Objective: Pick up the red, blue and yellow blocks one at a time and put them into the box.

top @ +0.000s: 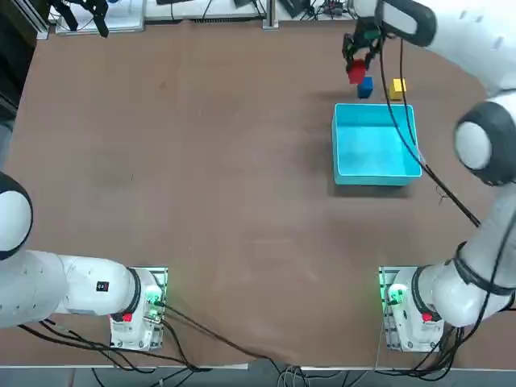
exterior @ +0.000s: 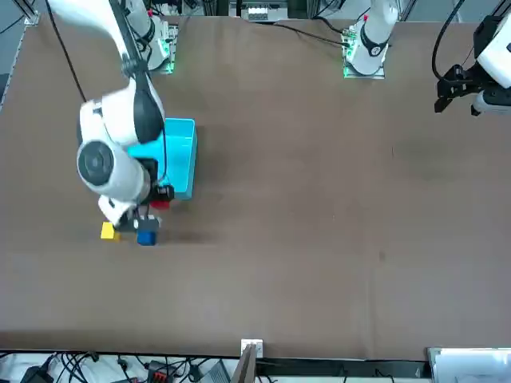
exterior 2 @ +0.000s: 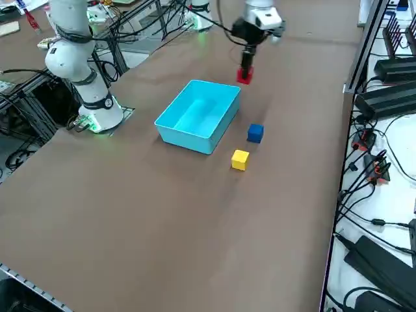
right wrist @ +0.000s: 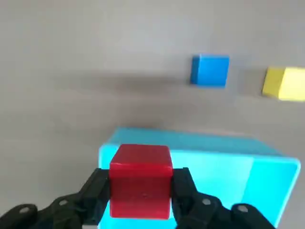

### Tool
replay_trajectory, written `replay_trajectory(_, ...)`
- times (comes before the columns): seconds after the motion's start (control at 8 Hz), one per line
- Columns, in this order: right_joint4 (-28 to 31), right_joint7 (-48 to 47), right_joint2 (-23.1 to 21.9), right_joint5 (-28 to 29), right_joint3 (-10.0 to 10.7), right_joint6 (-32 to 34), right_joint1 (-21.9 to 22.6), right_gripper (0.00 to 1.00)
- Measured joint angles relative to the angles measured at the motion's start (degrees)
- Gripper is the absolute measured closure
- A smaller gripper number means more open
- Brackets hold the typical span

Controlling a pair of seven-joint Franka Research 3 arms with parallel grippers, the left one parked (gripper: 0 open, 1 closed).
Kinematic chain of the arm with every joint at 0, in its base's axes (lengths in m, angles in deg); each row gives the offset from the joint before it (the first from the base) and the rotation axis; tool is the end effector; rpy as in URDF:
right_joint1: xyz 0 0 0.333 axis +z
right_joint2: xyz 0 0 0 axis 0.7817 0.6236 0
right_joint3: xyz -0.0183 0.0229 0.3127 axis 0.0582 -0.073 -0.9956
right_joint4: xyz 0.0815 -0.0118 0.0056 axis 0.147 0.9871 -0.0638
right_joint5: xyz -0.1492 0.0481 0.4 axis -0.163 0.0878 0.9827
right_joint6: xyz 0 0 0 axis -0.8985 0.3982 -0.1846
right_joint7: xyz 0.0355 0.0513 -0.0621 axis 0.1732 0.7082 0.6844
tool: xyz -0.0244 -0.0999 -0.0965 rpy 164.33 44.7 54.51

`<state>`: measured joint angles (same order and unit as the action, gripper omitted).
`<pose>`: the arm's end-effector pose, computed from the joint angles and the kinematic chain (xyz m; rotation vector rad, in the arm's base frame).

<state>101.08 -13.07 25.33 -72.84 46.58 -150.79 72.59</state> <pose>0.6333 0.2071 0.3440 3.0883 0.0983 -0.2386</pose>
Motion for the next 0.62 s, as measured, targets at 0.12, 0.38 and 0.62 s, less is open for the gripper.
replay_trajectory(0.12,8.7,0.0,-5.7,0.0,-0.2,-2.7,0.1,0.31)
replay_trajectory(0.38,25.7,-0.1,-15.6,0.1,-0.7,-10.5,0.4,0.31)
replay_trajectory(0.62,37.0,-2.6,-19.7,0.1,-1.0,-18.7,2.4,0.31)
